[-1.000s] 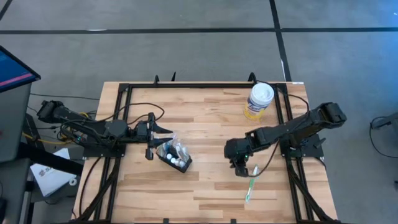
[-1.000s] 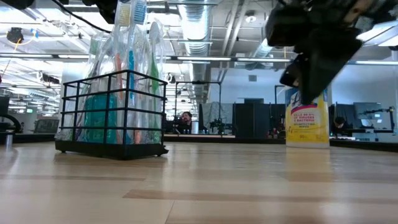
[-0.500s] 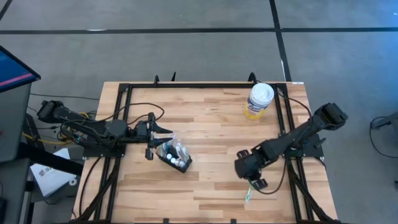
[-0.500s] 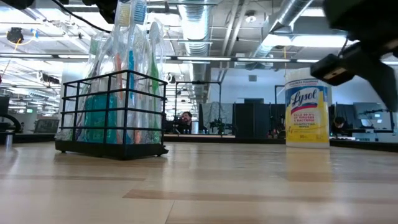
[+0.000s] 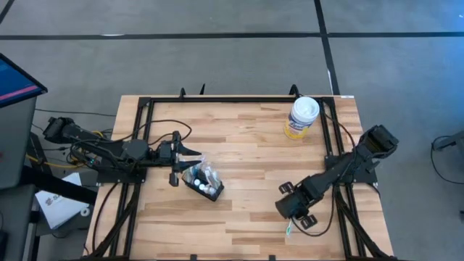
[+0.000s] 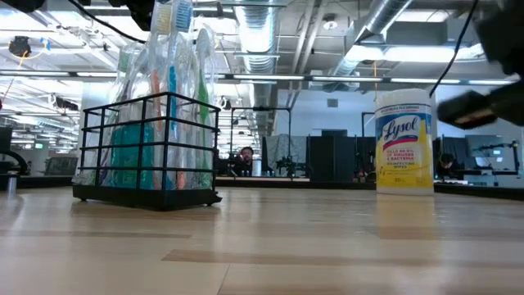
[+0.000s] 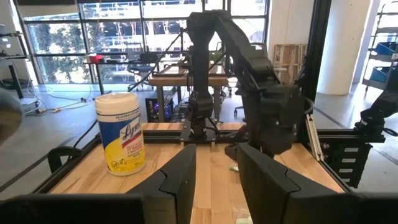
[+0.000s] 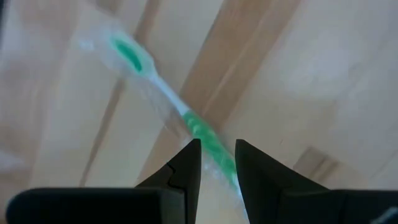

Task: Pick & Place toothbrushing station
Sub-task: Put the green toothbrush into the left compartment of the wire organizer

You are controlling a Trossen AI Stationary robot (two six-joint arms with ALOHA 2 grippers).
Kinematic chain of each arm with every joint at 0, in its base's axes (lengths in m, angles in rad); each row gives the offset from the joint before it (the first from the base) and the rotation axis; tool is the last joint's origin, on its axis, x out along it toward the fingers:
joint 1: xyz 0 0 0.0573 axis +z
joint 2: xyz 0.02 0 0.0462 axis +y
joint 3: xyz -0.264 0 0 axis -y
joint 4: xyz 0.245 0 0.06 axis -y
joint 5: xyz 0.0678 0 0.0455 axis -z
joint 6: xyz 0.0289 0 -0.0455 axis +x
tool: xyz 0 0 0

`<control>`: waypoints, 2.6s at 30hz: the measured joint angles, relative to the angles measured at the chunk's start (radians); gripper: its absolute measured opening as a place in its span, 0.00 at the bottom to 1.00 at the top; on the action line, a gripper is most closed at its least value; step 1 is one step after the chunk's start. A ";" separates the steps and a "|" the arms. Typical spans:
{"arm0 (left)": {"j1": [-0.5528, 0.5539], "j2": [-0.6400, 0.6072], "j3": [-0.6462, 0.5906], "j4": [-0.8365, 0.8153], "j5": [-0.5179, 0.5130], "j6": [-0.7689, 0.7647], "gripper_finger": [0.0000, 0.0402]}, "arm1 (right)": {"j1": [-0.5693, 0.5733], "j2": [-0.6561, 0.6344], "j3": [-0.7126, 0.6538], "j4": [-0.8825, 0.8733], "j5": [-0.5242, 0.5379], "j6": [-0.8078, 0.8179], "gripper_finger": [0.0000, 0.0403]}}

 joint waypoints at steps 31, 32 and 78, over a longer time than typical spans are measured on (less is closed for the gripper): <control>0.000 0.000 0.000 0.000 0.000 0.000 0.28 | 0.029 0.116 0.005 0.039 0.053 -0.016 0.11; 0.000 0.000 0.000 0.000 0.000 0.000 0.28 | 0.024 0.115 0.005 0.044 0.054 -0.019 0.09; 0.000 0.000 0.000 0.001 0.000 0.000 0.28 | -0.154 0.118 0.188 0.145 0.142 -0.136 0.00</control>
